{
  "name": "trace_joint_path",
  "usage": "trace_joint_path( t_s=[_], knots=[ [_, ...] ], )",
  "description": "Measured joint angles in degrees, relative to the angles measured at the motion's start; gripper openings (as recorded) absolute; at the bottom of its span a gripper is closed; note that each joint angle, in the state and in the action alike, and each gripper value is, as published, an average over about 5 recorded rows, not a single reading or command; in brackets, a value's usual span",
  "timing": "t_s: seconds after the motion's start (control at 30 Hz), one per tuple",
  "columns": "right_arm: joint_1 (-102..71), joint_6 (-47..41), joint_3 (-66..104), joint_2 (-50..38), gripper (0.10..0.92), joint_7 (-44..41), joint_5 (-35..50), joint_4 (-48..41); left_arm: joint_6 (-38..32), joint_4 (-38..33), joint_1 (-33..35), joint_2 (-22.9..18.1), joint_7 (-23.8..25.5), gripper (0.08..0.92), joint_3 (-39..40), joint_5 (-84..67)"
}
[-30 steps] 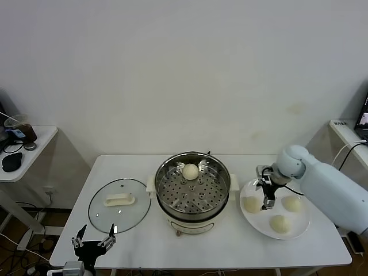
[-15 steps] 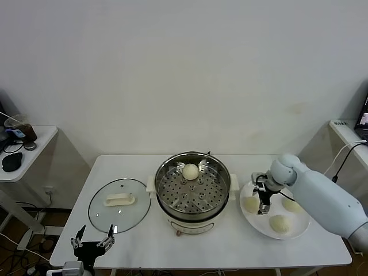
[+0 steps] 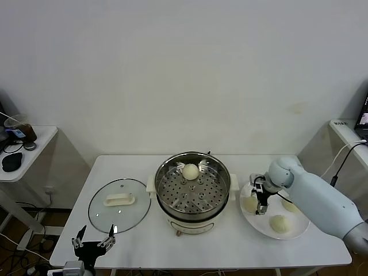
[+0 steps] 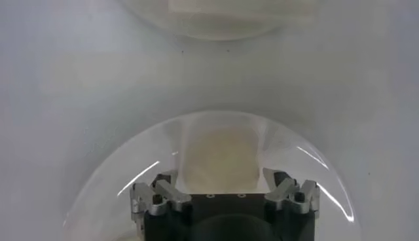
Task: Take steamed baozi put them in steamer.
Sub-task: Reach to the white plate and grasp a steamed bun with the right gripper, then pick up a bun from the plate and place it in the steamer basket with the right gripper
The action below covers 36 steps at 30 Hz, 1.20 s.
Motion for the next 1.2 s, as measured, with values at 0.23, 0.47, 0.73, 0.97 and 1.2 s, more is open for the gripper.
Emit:
trace_joint_path(
  t_s=[0.23, 0.47, 0.73, 0.97, 1.2],
  knots=[
    [0.0, -0.4, 0.4, -0.1, 0.611, 0.1, 0.7, 0.0, 0.0, 0.0, 0.0, 0.0, 0.0, 0.823, 0.2, 0.0],
    [0.6, -1.0, 0.5, -1.0, 0.461, -0.2, 1.5, 0.6, 0.0, -0.1, 0.1, -0.1, -0.1, 0.823, 0.6, 0.1],
    [5.6, -2.9, -2.9, -4.5, 0.458, -2.1, 5.3, 3.7, -0.1, -0.3, -0.5, 0.0, -0.4, 0.823, 1.2, 0.7],
    [17.7, -6.0, -12.2, -7.1, 0.458, -4.5, 13.1, 8.4, -0.1, -0.6, -0.9, 0.7, -0.7, 0.823, 1.9, 1.0],
    [33.0, -9.7, -24.0, -5.5, 0.458, -6.2, 23.2, 12.4, 0.0, -0.8, -1.4, 1.2, -0.8, 0.823, 2.7, 0.3]
  ],
)
